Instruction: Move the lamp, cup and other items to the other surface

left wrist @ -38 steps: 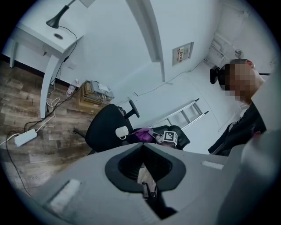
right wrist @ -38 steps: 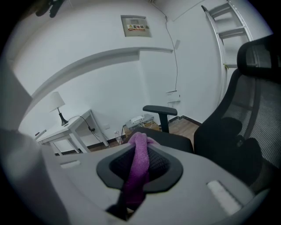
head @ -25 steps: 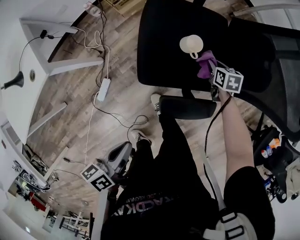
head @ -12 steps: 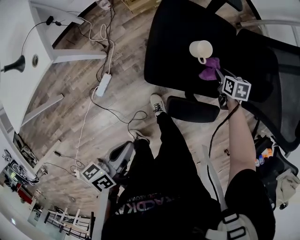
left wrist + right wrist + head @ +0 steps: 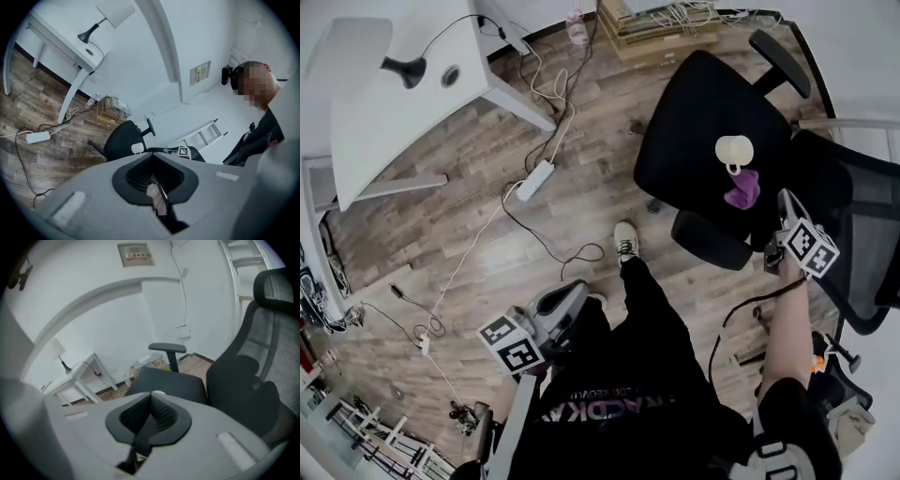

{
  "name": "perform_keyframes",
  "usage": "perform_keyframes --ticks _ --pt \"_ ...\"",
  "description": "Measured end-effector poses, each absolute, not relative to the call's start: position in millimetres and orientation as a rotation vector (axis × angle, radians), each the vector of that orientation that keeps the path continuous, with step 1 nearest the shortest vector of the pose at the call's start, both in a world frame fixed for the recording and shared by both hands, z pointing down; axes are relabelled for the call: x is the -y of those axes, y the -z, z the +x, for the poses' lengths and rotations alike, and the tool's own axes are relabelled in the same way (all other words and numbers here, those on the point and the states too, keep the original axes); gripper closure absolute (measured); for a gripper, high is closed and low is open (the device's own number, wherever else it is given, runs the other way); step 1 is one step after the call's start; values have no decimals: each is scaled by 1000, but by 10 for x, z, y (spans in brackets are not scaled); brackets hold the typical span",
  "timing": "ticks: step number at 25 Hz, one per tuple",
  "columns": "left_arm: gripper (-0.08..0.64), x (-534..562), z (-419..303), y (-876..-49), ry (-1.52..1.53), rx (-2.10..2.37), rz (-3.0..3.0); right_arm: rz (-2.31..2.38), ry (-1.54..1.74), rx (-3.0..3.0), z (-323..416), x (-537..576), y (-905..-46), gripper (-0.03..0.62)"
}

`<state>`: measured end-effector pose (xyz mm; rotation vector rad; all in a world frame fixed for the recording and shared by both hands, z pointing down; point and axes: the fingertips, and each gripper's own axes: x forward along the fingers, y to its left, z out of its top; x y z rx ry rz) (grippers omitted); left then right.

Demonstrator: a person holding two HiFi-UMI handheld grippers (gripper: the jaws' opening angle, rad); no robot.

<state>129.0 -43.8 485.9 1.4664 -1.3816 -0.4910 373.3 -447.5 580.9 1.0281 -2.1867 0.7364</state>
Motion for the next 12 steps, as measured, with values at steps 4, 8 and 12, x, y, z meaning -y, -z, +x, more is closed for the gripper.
perform_keyframes --ticks 4,8,12 --pt "557 57 1180 -4668 546 1439 1505 845 -691 2461 2946 3914 -4990 588" --pt "557 -358 1009 -4477 587 1535 1546 558 -623 2666 2058 3031 -4412 588" --pt "557 -820 779 -4229 622 1616 1557 252 -636 2743 1342 1882 -4051 588"
